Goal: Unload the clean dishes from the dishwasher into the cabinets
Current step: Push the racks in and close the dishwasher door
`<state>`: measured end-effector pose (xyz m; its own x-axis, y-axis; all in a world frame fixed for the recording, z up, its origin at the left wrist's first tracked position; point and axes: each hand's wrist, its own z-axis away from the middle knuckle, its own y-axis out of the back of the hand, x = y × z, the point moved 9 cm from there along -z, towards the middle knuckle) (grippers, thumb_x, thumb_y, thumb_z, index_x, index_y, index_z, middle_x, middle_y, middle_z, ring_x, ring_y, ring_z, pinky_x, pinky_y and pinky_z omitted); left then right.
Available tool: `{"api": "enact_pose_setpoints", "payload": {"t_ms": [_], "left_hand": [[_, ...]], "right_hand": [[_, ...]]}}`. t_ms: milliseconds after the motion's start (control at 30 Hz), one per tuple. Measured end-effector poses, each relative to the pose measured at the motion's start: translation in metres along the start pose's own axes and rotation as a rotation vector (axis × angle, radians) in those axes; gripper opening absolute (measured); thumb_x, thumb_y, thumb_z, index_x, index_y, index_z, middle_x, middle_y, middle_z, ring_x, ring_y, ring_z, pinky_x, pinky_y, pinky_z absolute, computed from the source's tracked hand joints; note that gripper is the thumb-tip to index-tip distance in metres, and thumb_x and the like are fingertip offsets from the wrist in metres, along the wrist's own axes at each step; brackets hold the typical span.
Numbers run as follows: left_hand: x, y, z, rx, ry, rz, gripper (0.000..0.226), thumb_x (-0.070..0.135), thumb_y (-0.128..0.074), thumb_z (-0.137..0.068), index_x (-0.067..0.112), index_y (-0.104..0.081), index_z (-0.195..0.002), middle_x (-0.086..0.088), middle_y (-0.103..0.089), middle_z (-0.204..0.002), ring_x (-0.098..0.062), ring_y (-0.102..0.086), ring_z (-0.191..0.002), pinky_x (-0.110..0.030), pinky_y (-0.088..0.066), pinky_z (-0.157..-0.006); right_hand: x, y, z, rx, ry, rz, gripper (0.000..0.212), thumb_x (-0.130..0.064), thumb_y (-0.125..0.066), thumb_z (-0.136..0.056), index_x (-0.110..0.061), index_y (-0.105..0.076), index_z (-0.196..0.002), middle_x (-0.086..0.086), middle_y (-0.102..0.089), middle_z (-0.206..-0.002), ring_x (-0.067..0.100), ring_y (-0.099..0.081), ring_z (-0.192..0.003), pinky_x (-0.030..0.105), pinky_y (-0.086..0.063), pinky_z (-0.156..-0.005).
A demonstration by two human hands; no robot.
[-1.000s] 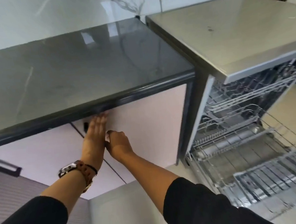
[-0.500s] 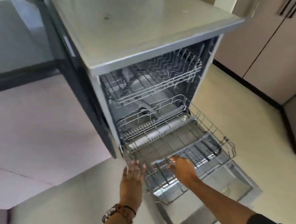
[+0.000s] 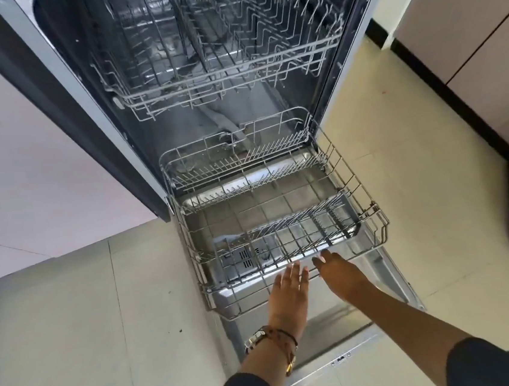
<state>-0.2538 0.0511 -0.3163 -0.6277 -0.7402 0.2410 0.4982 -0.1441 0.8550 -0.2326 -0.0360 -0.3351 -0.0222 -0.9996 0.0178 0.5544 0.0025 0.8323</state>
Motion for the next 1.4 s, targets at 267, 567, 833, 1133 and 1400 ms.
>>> {"api": "enact_pose_setpoints", "payload": {"t_ms": [267, 567, 833, 1133, 1400], "left_hand": [[0.002, -0.025, -0.028, -0.109, -0.077, -0.194, 0.058, 0.016, -0.034, -0.100, 0.010, -0.007, -0.150, -0.002, 0.007, -0.159, -0.023, 0.008, -0.147, -0.048, 0.009, -0.116], [-0.008, -0.046, -0.049, -0.191, -0.050, -0.409, 0.072, 0.023, -0.043, -0.097, 0.016, 0.005, -0.150, 0.002, 0.019, -0.157, -0.024, 0.014, -0.146, -0.050, 0.014, -0.113], [-0.065, 0.003, -0.109, -0.061, 0.315, -0.163, 0.067, 0.003, -0.032, -0.097, 0.004, 0.012, -0.147, -0.009, 0.008, -0.159, -0.025, 0.004, -0.147, -0.042, 0.003, -0.119], [-0.136, 0.060, -0.175, 0.048, 0.444, -0.069, 0.073, 0.005, -0.039, -0.092, 0.007, 0.006, -0.149, -0.006, 0.007, -0.159, -0.024, 0.002, -0.148, -0.043, -0.001, -0.120], [-0.195, 0.090, -0.209, 0.158, 0.445, -0.132, 0.074, 0.004, -0.044, -0.092, 0.001, 0.002, -0.149, -0.012, 0.001, -0.159, -0.024, -0.005, -0.147, -0.039, -0.008, -0.121]], "right_hand": [[0.005, -0.018, -0.018, -0.100, 0.045, 0.025, 0.048, -0.011, -0.035, -0.101, -0.015, -0.024, -0.147, 0.015, -0.046, -0.135, 0.029, -0.054, -0.118, 0.035, -0.046, -0.095], [0.001, -0.015, -0.047, -0.132, 0.251, 0.209, 0.028, -0.004, -0.044, -0.095, -0.003, -0.057, -0.120, 0.015, -0.060, -0.119, 0.029, -0.063, -0.107, 0.035, -0.049, -0.090], [-0.015, 0.078, -0.123, 0.142, 0.284, 0.115, 0.022, -0.016, -0.088, -0.052, -0.008, -0.074, -0.066, 0.014, -0.070, -0.064, 0.022, -0.070, -0.057, 0.020, -0.052, -0.049], [-0.016, 0.125, -0.205, 0.248, 0.221, 0.054, 0.030, -0.006, -0.038, -0.096, -0.002, -0.061, -0.116, 0.017, -0.062, -0.118, 0.033, -0.059, -0.113, 0.038, -0.047, -0.092], [-0.026, 0.142, -0.267, 0.279, 0.163, 0.029, 0.036, 0.002, -0.033, -0.095, 0.006, -0.052, -0.125, 0.024, -0.059, -0.124, 0.035, -0.058, -0.115, 0.040, -0.046, -0.093]]}}
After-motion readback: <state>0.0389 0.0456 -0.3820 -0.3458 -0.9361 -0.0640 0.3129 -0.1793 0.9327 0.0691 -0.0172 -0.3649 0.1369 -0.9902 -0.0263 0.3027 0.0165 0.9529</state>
